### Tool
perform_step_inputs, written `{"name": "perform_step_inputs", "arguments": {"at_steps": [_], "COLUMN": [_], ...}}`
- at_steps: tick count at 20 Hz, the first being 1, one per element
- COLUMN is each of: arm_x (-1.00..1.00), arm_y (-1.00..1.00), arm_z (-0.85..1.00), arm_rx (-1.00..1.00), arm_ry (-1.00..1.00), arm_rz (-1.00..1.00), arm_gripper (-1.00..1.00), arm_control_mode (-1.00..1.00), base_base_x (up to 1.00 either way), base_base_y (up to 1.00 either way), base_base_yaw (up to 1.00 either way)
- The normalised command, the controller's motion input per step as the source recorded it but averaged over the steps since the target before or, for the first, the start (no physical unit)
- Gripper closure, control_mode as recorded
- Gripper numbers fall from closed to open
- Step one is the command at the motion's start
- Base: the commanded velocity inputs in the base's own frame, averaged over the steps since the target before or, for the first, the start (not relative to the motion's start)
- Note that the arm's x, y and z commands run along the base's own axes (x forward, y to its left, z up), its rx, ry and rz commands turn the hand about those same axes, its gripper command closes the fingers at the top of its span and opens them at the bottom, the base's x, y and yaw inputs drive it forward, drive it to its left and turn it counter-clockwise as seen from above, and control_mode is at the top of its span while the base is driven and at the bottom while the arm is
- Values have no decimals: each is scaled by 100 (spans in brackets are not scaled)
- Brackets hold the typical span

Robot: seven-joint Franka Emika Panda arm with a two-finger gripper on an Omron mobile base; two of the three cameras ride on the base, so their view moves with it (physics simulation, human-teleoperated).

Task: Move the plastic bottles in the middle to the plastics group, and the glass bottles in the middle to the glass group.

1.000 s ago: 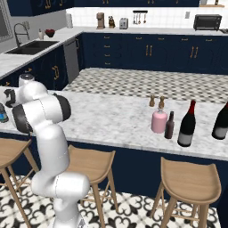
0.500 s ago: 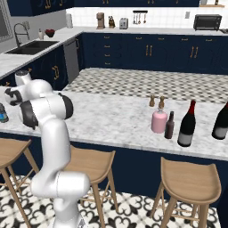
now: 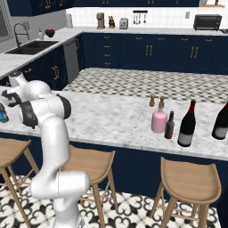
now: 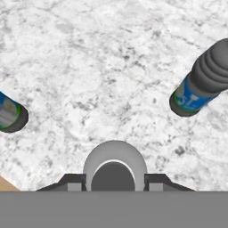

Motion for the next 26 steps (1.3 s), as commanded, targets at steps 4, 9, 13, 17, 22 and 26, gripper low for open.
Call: {"name": "perform_step_inputs", "arguments": {"at_steps": [4,9,13,17,22,26], "arm_x": [3,3,9,23,15,5], "arm_y": [1,0,4,18,11,6], "arm_z": [-28,-37,-30,-14,-24,-53], "arm_rx": [5,5,5,3,0,0], "arm_ry": [0,0,-7,-14,-3,8], "arm_rz": [3,7,7,5,3,2], "arm_gripper": [100,100,100,100,100,100], "arm_control_mode": [-100,-100,-100,-100,-100,-100], "base_base_x": [0,0,0,0,0,0], "base_base_y": [0,0,0,0,0,0], "base_base_yaw": [0,0,0,0,0,0]}}
